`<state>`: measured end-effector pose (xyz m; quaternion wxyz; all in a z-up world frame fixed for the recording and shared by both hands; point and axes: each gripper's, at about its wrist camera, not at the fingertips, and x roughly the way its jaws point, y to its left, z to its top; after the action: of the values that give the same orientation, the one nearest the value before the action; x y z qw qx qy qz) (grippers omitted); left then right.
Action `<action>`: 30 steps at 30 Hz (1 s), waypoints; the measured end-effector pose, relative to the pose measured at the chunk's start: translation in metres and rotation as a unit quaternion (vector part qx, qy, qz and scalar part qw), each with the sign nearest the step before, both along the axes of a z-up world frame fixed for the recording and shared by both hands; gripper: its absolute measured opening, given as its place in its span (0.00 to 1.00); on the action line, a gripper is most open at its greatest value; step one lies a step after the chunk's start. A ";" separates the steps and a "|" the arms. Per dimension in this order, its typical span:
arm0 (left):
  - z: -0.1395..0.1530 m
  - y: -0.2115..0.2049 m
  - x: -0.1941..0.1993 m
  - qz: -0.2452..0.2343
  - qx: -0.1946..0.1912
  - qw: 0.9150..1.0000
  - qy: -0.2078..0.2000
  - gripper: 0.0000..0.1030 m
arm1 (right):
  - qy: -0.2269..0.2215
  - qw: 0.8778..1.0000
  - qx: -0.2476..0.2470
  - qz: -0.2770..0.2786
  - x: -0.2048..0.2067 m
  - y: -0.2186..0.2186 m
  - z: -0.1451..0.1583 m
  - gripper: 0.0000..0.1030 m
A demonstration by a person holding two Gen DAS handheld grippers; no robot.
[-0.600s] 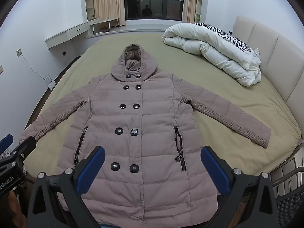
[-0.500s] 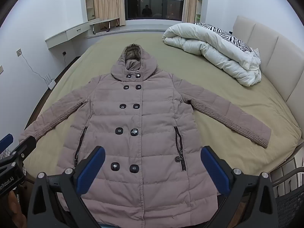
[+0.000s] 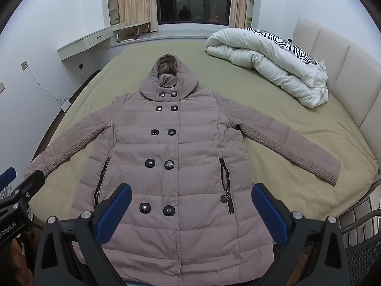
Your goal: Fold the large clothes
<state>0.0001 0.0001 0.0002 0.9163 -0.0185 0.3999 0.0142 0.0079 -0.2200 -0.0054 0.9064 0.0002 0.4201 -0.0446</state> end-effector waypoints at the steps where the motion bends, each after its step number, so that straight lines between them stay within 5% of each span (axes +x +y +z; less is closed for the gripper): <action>1: 0.000 0.000 0.000 0.000 0.000 1.000 0.000 1.00 | 0.000 1.000 0.000 0.000 0.000 0.000 0.000 1.00; 30: 0.002 -0.002 -0.002 -0.001 -0.001 1.000 0.000 1.00 | 0.001 1.000 0.001 0.000 -0.001 0.001 -0.004 1.00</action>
<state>-0.0015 -0.0023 0.0022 0.9162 -0.0193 0.4001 0.0130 0.0073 -0.2189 -0.0094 0.9058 0.0009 0.4213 -0.0442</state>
